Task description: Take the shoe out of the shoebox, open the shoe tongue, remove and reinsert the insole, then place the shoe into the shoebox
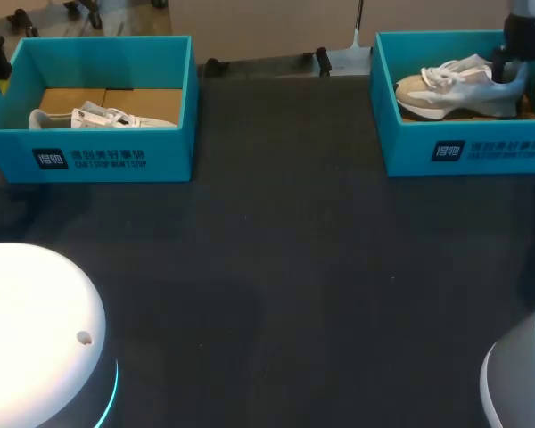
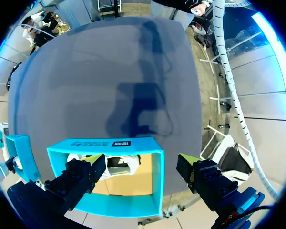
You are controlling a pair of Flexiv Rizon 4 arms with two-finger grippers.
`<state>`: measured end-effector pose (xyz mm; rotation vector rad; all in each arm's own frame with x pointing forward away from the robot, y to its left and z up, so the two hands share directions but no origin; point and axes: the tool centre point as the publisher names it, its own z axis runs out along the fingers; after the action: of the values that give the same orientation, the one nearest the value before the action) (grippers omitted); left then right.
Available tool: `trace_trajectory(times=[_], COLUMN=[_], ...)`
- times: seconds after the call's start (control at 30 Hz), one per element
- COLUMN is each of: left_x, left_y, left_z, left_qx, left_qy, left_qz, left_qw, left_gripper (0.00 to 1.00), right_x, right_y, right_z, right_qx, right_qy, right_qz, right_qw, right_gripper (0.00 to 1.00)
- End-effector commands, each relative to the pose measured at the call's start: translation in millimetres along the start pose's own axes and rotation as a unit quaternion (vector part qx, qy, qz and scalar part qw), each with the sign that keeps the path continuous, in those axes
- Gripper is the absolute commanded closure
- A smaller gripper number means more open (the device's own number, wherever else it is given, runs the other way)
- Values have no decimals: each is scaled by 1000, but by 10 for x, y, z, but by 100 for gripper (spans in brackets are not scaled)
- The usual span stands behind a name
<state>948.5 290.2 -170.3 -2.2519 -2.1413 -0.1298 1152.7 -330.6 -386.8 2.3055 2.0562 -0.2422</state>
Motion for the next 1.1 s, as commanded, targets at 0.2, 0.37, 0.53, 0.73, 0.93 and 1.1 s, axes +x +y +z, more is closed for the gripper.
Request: trace_trajectory(times=[0.2, 0.37, 0.53, 0.73, 0.93, 1.1], left_x=[-1, -1, -1, -1, -1, -1], left_y=[-17, -17, -17, -17, -17, -17], left_z=[-1, -1, -1, -1, -1, -1], left_qx=[-1, -1, -1, -1, -1, -1], left_qy=[1, 1, 1, 1, 1, 1], left_qz=[0, 0, 0, 0, 0, 0], left_qw=[1000, 1000, 1000, 1000, 1000, 1000], left_gripper=[0, 0, 0, 0, 0, 0], right_x=[10, 63, 95, 69, 2, -96], right_y=[95, 94, 81, 45, 14, -39], right_z=[74, 61, 64, -38, -220, -489], right_qx=[15, 15, 18, 11, -4, -22], right_qy=[11, 12, 11, -4, -23, -47], right_qz=[-7, -11, -10, 0, 19, 53], right_qw=[1000, 1000, 1000, 1000, 1000, 997], right_gripper=[13, 41, 100, 100, 100, 100])
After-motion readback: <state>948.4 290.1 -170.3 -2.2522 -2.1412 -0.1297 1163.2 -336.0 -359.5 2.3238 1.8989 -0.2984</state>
